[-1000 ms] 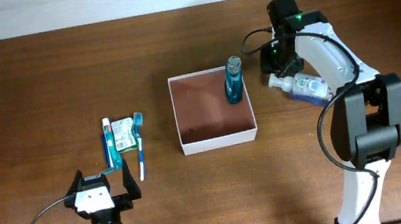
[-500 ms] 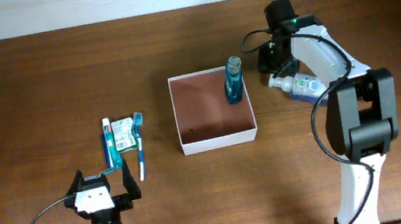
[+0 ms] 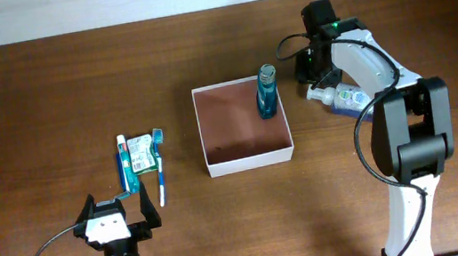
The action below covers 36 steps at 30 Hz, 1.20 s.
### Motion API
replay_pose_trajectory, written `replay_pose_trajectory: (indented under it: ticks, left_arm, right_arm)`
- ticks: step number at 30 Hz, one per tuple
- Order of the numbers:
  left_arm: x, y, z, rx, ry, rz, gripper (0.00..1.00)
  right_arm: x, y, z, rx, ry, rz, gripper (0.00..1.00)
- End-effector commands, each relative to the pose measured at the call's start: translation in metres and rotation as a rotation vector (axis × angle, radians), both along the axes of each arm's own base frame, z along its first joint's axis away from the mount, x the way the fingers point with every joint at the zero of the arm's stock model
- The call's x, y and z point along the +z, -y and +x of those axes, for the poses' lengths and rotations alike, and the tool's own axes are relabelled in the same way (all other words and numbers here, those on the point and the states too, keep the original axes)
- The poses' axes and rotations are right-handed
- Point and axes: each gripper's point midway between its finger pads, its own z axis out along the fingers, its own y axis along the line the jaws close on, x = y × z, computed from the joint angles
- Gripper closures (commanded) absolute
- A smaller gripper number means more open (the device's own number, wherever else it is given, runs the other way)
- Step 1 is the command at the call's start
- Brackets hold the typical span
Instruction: Pack container
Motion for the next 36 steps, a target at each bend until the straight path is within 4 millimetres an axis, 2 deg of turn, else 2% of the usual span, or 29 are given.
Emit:
replay_pose_trajectory:
  ticks: [1,9,20,27,31,36]
  left_arm:
    - [-0.0033,-0.002,0.0002,0.01,-0.005,-0.002,0.0]
    - [-0.0033,-0.002,0.0002,0.01,-0.005,-0.002,0.0]
    - [-0.0033,-0.002,0.0002,0.01,-0.005,-0.002,0.0]
    - [-0.0033,-0.002,0.0002,0.01,-0.005,-0.002,0.01]
    - [-0.0033,-0.002,0.0002,0.01,-0.005,-0.002,0.0]
    - [-0.0033,-0.002,0.0002,0.01,-0.005,-0.002,0.0]
  right_arm:
    - [-0.0106,0.0025,-0.004,-0.012,-0.022,-0.026,0.66]
    - [-0.0166,0.0024,-0.0058,-0.012,-0.037,-0.027,0.67]
    - [-0.0171,0.0028,-0.0078,-0.008,-0.045,-0.029,0.82]
    - [-0.0174,0.0031,-0.0103,-0.004,-0.055,-0.031,0.85]
    - [-0.0172,0.0034,-0.0106,-0.002,-0.056,-0.033,0.92]
    - [-0.0174,0.0034,-0.0115,-0.002,-0.06,-0.033,0.93]
